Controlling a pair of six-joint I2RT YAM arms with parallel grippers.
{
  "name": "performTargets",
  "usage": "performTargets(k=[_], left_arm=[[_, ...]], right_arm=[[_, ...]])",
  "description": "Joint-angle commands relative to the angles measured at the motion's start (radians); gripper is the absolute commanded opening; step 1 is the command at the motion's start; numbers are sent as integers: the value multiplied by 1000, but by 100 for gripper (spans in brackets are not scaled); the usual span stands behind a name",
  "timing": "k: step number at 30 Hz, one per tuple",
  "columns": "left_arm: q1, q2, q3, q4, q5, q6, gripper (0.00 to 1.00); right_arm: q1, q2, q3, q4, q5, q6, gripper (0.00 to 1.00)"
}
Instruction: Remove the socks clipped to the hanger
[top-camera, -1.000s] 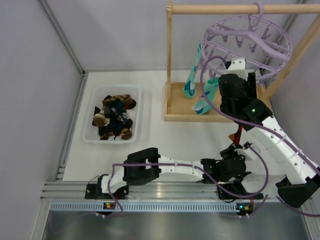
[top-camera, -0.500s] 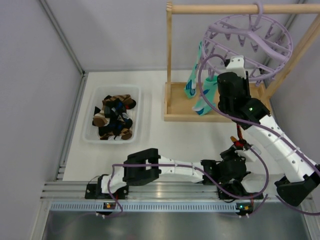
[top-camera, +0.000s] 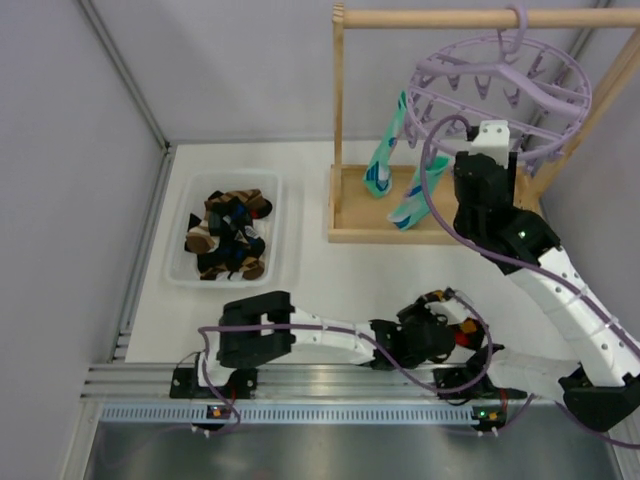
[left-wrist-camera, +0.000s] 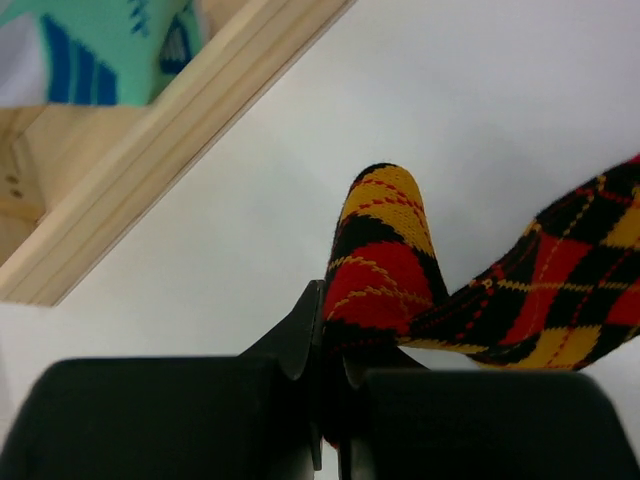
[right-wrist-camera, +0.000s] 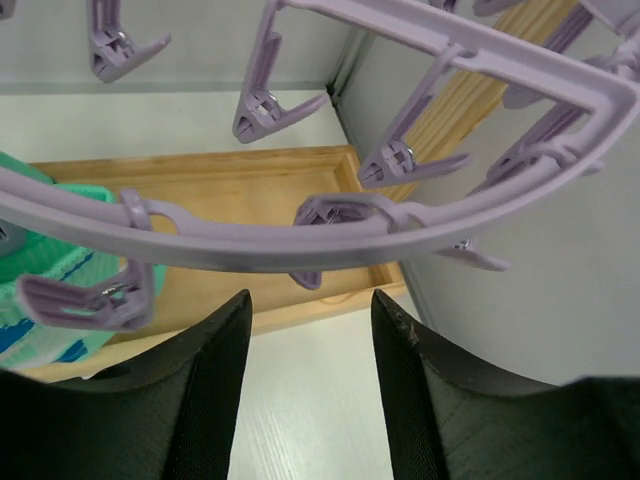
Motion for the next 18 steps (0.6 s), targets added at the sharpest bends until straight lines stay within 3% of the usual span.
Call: performTargets(k=[1, 3, 5, 7, 12, 18], left_arm=[[55, -271, -76, -92, -78, -155, 0], [78, -375, -107, -189, -82, -215, 0], [115, -478, -159, -269, -95, -264, 0], [153, -573, -196, -327, -95, -305, 0], [268, -731, -221, -481, -79, -333, 0], [570, -805, -124, -673, -15, -364, 0]], right_arm=[[-57, -104, -25, -7, -102, 80, 49], [-73, -138, -43, -22, -139, 108, 56], [-84, -192, -54, -39, -205, 137, 76], [-85, -250, -77, -56, -272, 161, 87], [-85, -388, -124, -85, -345, 192, 96], [-85, -479, -189, -65, -329, 186, 99]])
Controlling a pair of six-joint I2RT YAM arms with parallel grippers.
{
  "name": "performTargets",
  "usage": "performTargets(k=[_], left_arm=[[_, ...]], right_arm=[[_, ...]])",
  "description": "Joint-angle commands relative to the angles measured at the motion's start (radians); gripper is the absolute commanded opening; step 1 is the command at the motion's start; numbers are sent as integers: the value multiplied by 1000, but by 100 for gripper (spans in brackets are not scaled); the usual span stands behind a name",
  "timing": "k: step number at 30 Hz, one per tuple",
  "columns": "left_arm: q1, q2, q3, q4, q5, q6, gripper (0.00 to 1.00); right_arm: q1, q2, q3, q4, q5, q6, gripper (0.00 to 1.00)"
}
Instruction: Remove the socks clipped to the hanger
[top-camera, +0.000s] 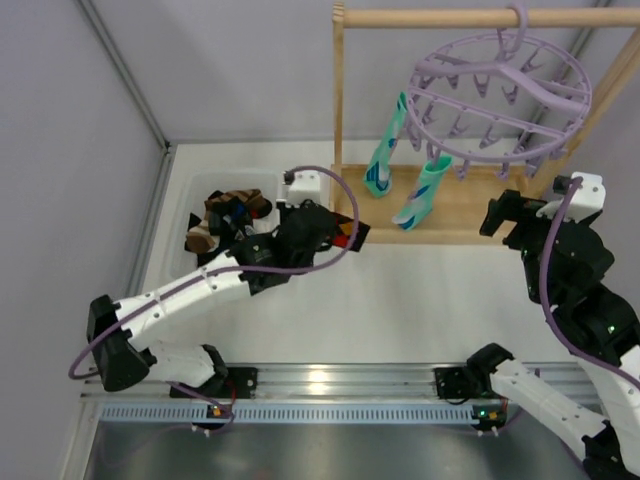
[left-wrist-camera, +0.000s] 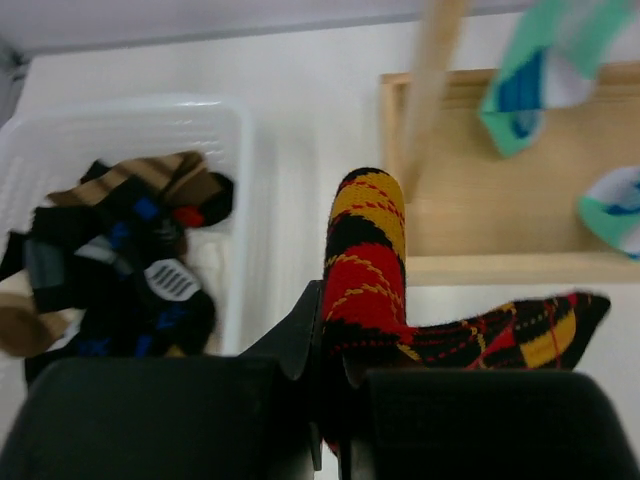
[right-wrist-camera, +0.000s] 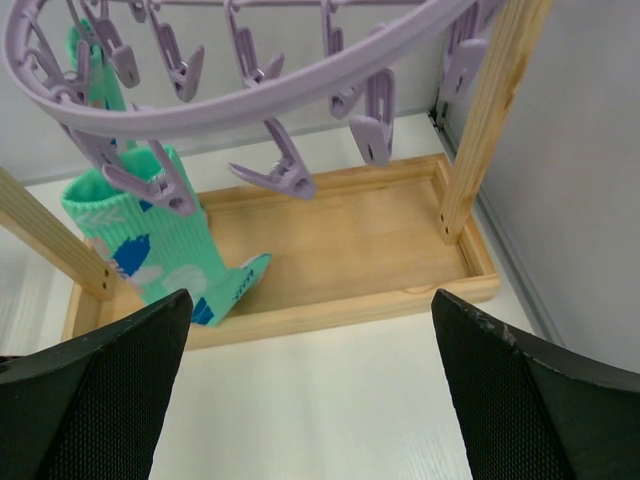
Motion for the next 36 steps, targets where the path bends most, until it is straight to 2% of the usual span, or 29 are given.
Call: performTargets(k=[1, 3, 4, 6, 7, 9, 10, 14, 16, 20, 26, 29, 35, 36], left_arm=[[208, -33, 78, -203, 42, -61, 0], [296, -47, 104, -232, 68, -75, 0], [386, -54, 109, -249, 111, -88, 0], [478, -70, 114, -261, 162, -106, 0], [570, -68, 112, -260, 183, -109, 0], [653, -53, 105, -260, 258, -117, 0], [731, -41, 94, -258, 281, -137, 0], [894, 157, 124, -248, 487, -172, 0], [960, 238, 146, -246, 542, -198, 0], [986, 393, 126, -183, 663, -241, 0], [986, 492, -39, -62, 653, -324, 0], [986, 477, -102, -30, 633, -338, 0], [986, 336, -86, -37, 634, -309, 0], [986, 310, -86, -37, 639, -299, 13]], right_arm=[[-13, -41, -55, 6, -12, 15, 99], [-13, -55, -85, 14, 2, 18, 99], [-13, -61, -91, 13, 5, 19, 99], [-13, -61, -101, 3, 5, 21, 99], [-13, -63, -101, 0, 5, 24, 100], [-11, -66, -101, -4, 0, 30, 99], [-13, -75, -101, -4, -3, 31, 99], [-13, -94, -116, 23, -29, 36, 99], [-11, -98, -121, 36, -50, 38, 99], [-13, -107, -151, 55, -81, 48, 99], [-13, -120, -203, 80, -127, 57, 100], [-13, -126, -213, 80, -127, 54, 99], [-13, -132, -208, 77, -153, 56, 99], [-13, -135, -208, 77, -158, 56, 99]])
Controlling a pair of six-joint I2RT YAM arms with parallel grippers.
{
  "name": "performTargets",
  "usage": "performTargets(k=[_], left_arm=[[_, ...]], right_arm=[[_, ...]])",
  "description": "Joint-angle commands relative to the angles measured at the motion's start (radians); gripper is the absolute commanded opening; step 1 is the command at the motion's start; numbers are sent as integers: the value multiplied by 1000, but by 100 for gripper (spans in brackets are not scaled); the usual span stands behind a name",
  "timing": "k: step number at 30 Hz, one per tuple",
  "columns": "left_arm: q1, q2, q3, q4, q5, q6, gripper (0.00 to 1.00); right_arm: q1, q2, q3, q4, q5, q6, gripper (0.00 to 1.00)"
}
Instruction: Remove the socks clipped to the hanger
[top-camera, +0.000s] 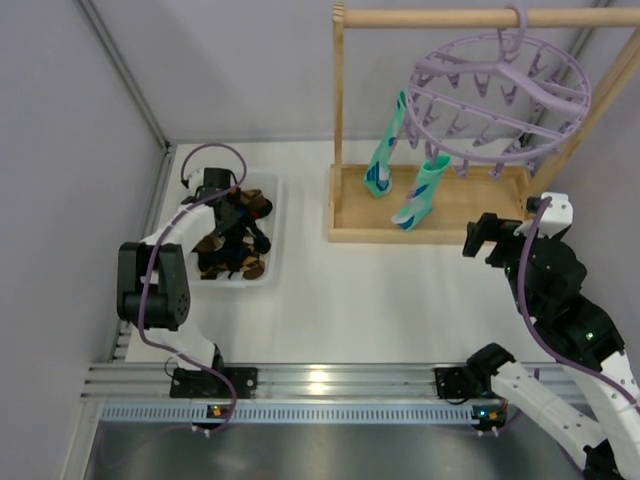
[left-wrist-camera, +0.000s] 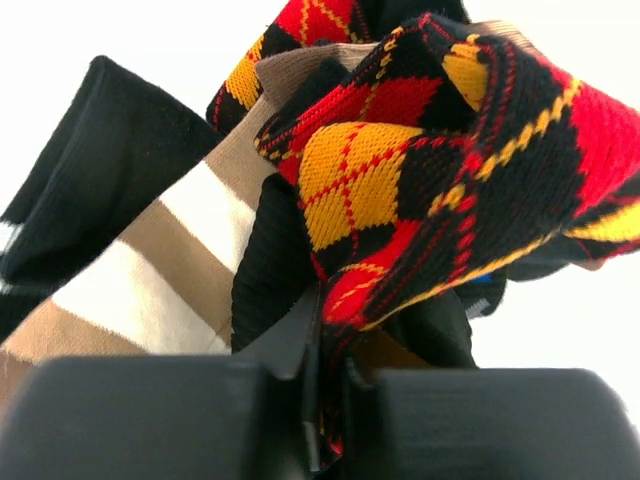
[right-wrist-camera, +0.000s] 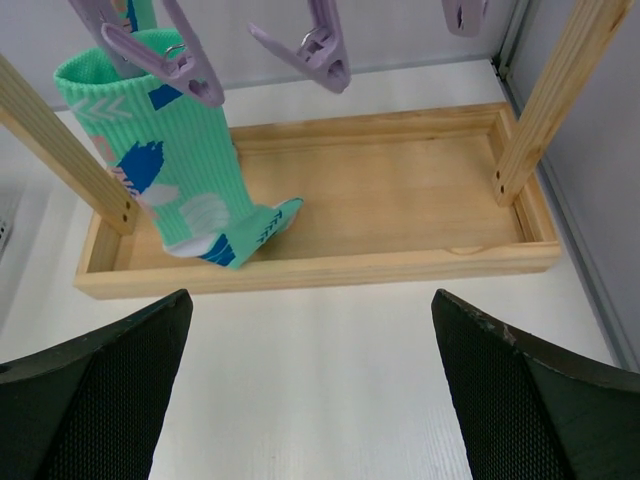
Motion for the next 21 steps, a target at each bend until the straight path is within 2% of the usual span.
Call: performTargets(k=[1, 4, 6, 7, 10, 17, 20, 21], left_arm=[[-1, -135, -19, -24, 39, 6, 21], [-1, -212, -22, -34, 42, 17, 56], [-1, -273, -18, -57, 41, 21, 65], [-1, -308, -15, -67, 38, 23, 78], [-1, -373, -5, -97, 48, 34, 98], [-13, -540, -4, -122, 150, 80, 98], [-119, -596, -2, -111, 82, 94, 98], [-232, -596, 4, -104, 39, 121, 98]], right_arm=[[-11, -17, 7, 49, -29, 10, 99], [-11, -18, 4, 44, -31, 10, 99], [-12, -12, 4, 44, -26, 12, 99], [-12, -9, 4, 41, -26, 13, 99], [-12, -3, 4, 44, -31, 18, 99], [-12, -6, -2, 44, -49, 19, 100], [-12, -20, -1, 35, -62, 18, 99], [-12, -32, -2, 27, -63, 18, 100]])
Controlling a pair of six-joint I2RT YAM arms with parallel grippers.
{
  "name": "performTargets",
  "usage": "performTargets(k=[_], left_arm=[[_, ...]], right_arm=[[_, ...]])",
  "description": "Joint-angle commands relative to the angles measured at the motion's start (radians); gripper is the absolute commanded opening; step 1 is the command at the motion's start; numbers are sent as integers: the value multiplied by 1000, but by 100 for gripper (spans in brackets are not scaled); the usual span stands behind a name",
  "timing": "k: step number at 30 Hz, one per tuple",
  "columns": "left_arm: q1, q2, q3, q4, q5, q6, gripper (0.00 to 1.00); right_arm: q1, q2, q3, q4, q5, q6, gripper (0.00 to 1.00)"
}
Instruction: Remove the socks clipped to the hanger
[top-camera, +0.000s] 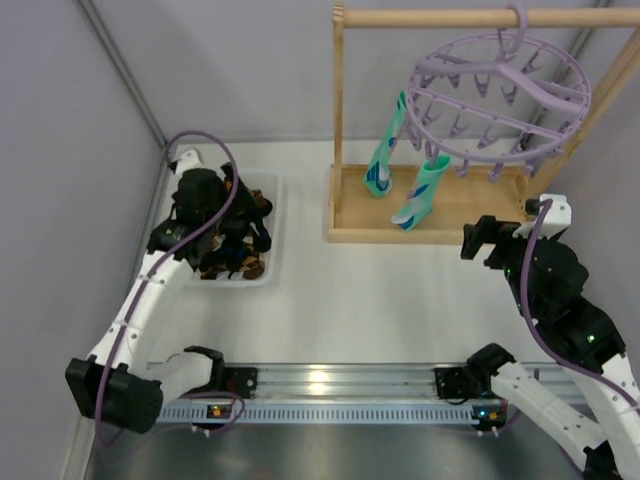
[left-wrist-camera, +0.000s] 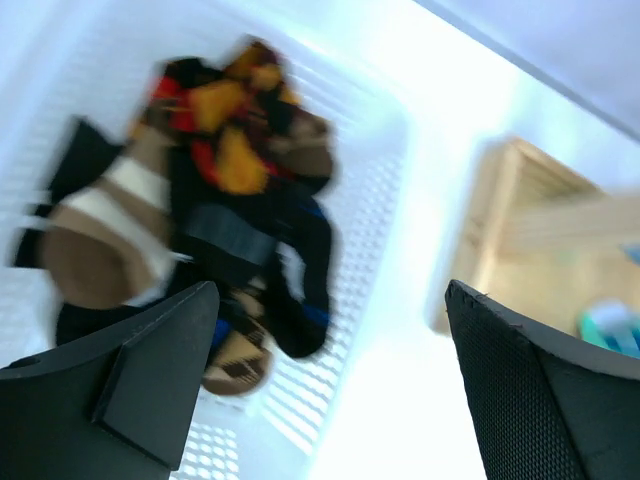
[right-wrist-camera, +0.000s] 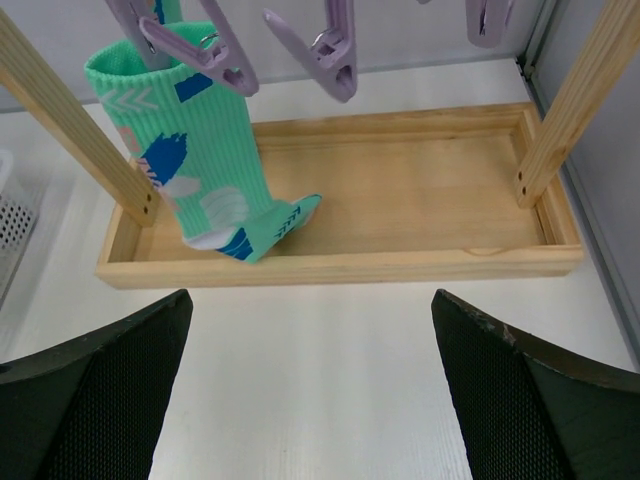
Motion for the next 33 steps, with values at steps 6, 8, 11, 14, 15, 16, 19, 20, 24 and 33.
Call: performTargets(k=[6, 8, 11, 14, 15, 16, 19, 20, 24, 33], left_arm=[[-586, 90, 2, 392, 104, 288, 98], [-628, 132, -33, 550, 223, 386, 98], [-677, 247, -33, 730, 405, 441, 98], [-685, 397, 31, 832, 475, 471, 98], [-685, 437, 51, 849, 480, 479, 98], [-685, 515, 104, 858, 479, 485, 98], [-684, 656, 209, 864, 472, 497, 98], [-684, 687, 237, 864, 472, 500, 98], [-684, 808, 307, 904, 457, 491, 97], [-685, 830, 321, 964, 457, 453, 26]], right_arm=[[-12, -84, -1, -1, -67, 3, 99], [-12, -97, 9, -18, -105, -8, 99], [-11, -115, 23, -19, -191, -39, 99], [-11, -133, 35, -15, -261, -51, 99], [-12, -143, 38, -13, -277, -53, 99], [-12, -146, 42, -10, -312, -51, 99], [-11, -170, 46, 0, -386, -51, 99], [-12, -175, 46, 5, -397, -53, 100], [-11, -187, 46, 19, -413, -56, 99], [-11, -170, 26, 51, -449, -59, 100]])
